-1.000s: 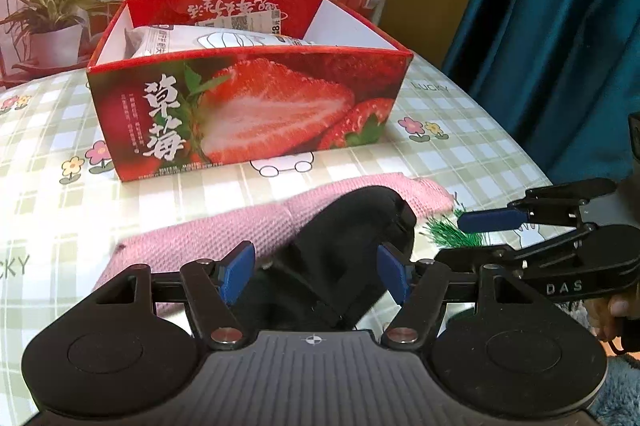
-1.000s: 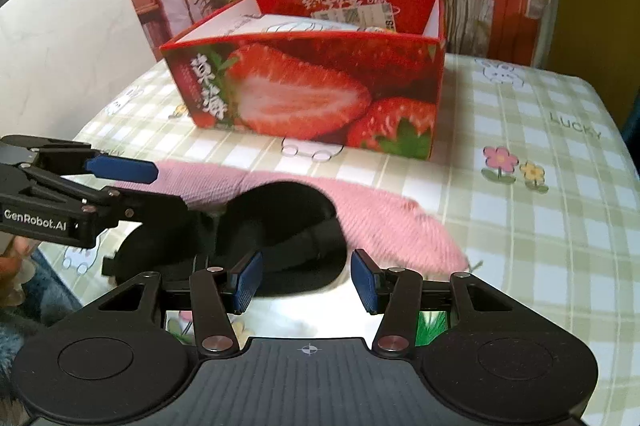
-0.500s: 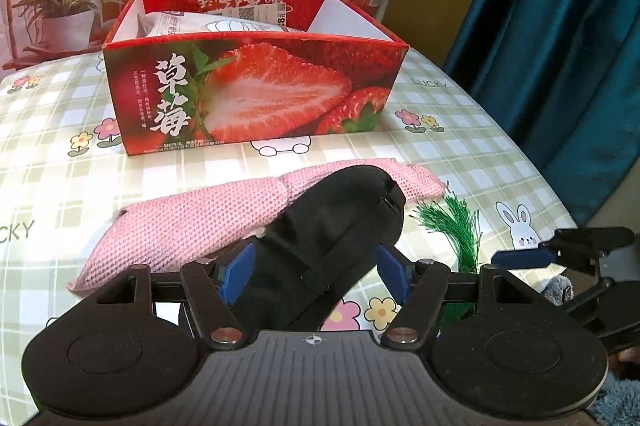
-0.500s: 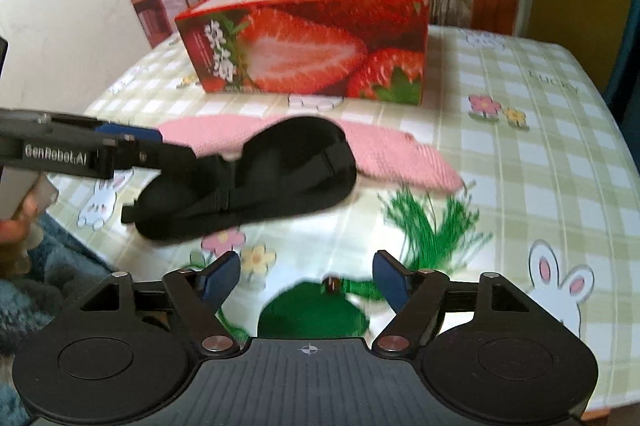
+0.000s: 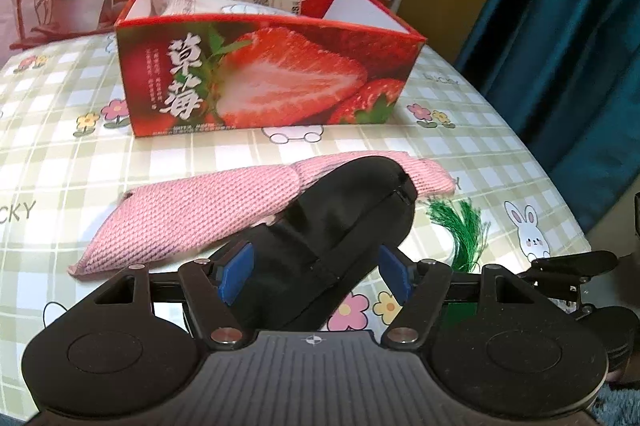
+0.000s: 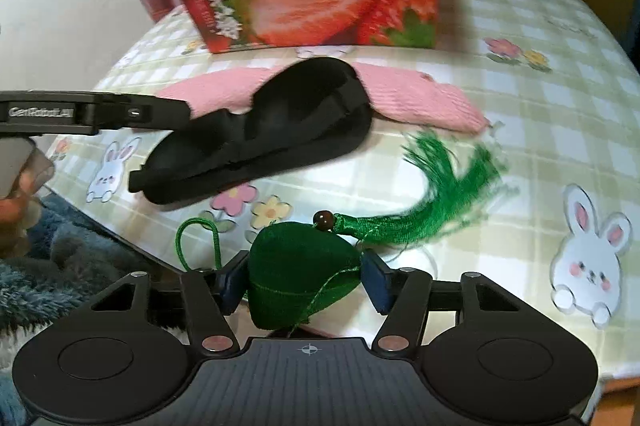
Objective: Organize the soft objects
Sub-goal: 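Grasp the green tasseled pouch with the right tool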
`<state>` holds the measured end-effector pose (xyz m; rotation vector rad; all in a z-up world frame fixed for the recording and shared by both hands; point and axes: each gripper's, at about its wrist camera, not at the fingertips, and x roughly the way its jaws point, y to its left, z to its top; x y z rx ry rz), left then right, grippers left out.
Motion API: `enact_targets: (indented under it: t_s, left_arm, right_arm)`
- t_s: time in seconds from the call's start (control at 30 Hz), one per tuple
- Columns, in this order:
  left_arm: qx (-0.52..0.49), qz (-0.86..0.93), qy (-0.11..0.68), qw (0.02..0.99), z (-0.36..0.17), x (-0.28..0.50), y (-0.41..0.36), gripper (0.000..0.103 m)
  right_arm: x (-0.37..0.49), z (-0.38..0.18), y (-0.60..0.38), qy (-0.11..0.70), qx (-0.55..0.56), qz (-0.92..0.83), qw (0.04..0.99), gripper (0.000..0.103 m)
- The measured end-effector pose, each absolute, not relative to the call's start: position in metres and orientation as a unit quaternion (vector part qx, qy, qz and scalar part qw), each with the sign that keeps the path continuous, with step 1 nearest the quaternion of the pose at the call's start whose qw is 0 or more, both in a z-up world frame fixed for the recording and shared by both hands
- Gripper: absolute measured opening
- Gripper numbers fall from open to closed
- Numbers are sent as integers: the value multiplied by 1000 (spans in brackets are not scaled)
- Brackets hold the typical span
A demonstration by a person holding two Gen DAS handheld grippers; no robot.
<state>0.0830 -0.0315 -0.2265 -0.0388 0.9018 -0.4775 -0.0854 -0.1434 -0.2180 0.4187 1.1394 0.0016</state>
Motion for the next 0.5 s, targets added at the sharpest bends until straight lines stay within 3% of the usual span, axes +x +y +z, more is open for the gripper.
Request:
enact_targets:
  t_s: [0.23,0.5]
  left_arm:
    - [-70,-194,438,875,-233,95,-5,71]
    - [-127,-151,390,899,-222,98,27,72]
  right_arm:
    - [-52,-212,-135,509,161,39,845,53]
    - [7,-203,-112,459,107,89,878,52]
